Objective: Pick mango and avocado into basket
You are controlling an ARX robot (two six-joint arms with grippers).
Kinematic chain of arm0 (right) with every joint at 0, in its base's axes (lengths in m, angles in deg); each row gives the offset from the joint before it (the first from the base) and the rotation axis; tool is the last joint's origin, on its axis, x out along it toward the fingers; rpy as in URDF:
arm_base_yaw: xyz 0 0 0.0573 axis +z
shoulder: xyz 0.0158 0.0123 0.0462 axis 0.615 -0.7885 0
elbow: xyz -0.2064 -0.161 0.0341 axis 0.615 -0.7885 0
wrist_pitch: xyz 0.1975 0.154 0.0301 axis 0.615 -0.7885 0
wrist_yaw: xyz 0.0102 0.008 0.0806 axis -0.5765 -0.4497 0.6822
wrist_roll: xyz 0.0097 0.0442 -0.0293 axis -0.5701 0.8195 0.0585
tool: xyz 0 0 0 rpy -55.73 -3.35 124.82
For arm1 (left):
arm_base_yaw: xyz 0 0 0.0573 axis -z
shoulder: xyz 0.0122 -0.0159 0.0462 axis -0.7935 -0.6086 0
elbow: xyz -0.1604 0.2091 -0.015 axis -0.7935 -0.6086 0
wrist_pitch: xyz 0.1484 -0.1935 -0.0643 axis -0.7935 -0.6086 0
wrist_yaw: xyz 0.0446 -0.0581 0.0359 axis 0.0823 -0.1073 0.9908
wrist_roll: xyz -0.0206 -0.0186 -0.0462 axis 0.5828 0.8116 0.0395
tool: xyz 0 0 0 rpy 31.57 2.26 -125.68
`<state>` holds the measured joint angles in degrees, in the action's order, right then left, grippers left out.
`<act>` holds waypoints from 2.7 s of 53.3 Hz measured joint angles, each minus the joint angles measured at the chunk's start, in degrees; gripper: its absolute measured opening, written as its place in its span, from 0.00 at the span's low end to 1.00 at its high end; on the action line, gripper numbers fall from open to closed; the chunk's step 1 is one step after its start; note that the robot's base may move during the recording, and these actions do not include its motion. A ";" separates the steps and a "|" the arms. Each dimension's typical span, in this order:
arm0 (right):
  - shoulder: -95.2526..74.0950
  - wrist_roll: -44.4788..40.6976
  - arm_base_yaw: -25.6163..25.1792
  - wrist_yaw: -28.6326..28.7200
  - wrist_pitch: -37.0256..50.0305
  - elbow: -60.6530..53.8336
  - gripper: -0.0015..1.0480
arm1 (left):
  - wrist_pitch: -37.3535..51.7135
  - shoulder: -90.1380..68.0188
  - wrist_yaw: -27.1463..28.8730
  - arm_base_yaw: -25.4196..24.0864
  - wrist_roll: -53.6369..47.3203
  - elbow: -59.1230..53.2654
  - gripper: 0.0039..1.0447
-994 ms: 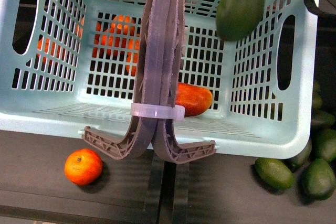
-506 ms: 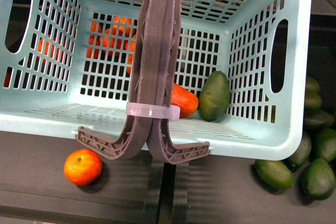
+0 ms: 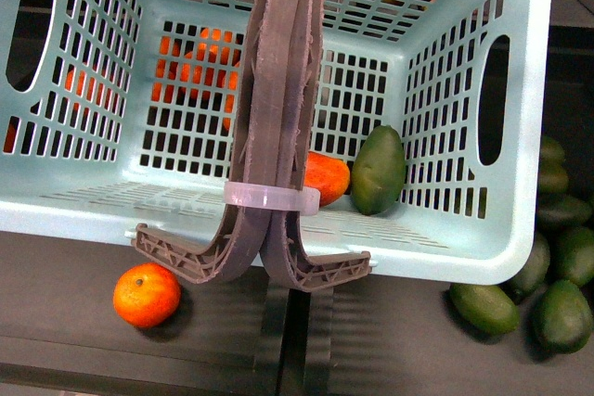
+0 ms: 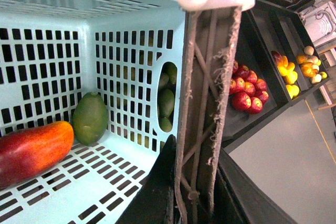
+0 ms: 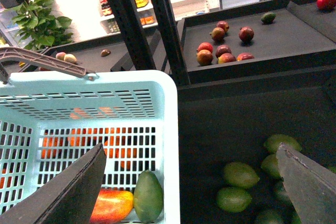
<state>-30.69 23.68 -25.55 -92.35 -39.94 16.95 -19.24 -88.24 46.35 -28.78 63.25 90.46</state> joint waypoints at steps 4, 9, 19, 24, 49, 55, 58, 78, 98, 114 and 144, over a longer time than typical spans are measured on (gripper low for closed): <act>-0.04 -0.59 0.04 -0.57 0.48 -0.17 0.92 | 0.00 0.00 0.00 0.00 -0.07 0.00 0.12; 1.09 -6.82 -0.50 -3.74 8.31 -3.63 0.78 | 0.00 0.00 -0.11 0.00 0.00 0.00 0.12; 5.51 -13.18 -3.56 -1.55 9.05 -8.20 0.49 | 0.00 0.00 -0.11 0.00 -0.04 0.00 0.12; 7.67 -13.92 -4.94 -0.22 8.46 -9.77 0.34 | 0.00 0.00 -0.11 0.02 -0.02 0.00 0.12; 17.64 -14.67 -12.26 6.84 3.28 -14.36 0.02 | 0.00 0.00 -0.09 0.00 -0.04 0.00 0.12; 19.78 -14.67 -12.28 6.84 1.79 -15.02 0.02 | 0.00 0.00 -0.11 0.00 -0.02 0.00 0.12; 20.70 -14.69 -12.26 6.84 1.16 -15.28 0.02 | 0.00 0.00 -0.11 0.00 -0.02 0.00 0.12; 26.67 -14.69 -12.28 6.86 -2.25 -17.20 0.02 | 0.00 0.00 -0.11 0.00 -0.02 0.00 0.12; 37.81 -14.82 -12.28 7.06 -13.81 -17.16 0.02 | 0.00 0.00 -0.13 0.00 0.00 0.00 0.12; 37.86 -14.84 -12.28 7.06 -13.84 -17.16 0.02 | 0.00 -0.02 -0.09 0.00 -0.04 0.00 0.12; 37.86 -14.88 -12.26 6.99 -13.92 -17.16 0.94 | 0.00 -0.02 -0.31 0.44 -0.07 0.00 0.12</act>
<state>7.16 8.80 -37.81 -85.36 -53.87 -0.21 -19.24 -88.26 46.04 -28.35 63.19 90.46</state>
